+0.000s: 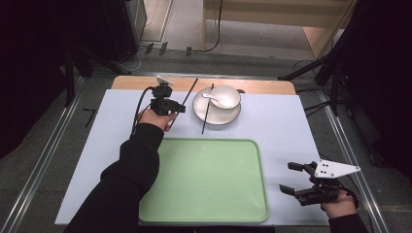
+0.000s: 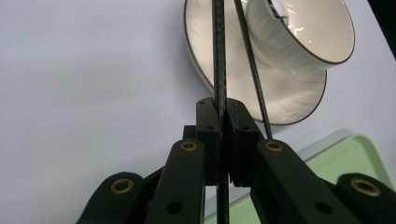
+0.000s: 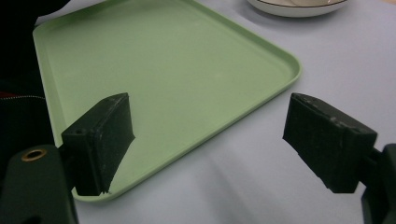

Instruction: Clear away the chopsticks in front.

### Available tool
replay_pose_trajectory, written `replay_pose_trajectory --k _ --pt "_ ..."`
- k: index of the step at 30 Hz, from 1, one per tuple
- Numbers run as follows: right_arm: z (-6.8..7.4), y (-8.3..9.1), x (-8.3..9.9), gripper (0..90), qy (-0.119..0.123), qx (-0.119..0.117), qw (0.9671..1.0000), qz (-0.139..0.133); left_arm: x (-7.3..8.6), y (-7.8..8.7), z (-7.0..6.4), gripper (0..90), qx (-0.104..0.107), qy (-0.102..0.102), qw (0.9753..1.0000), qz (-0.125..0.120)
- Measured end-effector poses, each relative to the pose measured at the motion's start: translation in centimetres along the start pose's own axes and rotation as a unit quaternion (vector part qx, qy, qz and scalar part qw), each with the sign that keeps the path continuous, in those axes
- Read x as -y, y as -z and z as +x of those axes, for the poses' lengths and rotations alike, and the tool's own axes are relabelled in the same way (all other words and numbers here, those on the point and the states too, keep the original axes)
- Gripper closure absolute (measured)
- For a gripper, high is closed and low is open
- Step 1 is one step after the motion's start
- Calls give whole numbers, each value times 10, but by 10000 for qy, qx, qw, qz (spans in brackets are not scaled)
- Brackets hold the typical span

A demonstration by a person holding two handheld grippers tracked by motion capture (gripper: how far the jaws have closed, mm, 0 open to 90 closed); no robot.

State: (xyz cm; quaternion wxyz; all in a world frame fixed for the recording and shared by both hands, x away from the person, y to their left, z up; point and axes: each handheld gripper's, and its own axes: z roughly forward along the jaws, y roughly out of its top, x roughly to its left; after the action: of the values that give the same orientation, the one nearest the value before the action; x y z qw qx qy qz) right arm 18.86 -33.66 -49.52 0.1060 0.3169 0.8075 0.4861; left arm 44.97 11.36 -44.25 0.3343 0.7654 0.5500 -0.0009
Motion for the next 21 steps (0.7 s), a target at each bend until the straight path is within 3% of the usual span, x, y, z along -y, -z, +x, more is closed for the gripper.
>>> replay_pose_trajectory --k 8,17,21 --pt "-1 -2 -1 164 22 0 10000 44 30 24 13 859 79 -117 9999 35" --pt "-3 -4 -2 164 38 -33 10000 40 81 45 20 859 179 -61 9998 -109" --pt "-3 -5 -3 164 41 -52 10000 22 97 50 22 859 67 -99 9999 -27"
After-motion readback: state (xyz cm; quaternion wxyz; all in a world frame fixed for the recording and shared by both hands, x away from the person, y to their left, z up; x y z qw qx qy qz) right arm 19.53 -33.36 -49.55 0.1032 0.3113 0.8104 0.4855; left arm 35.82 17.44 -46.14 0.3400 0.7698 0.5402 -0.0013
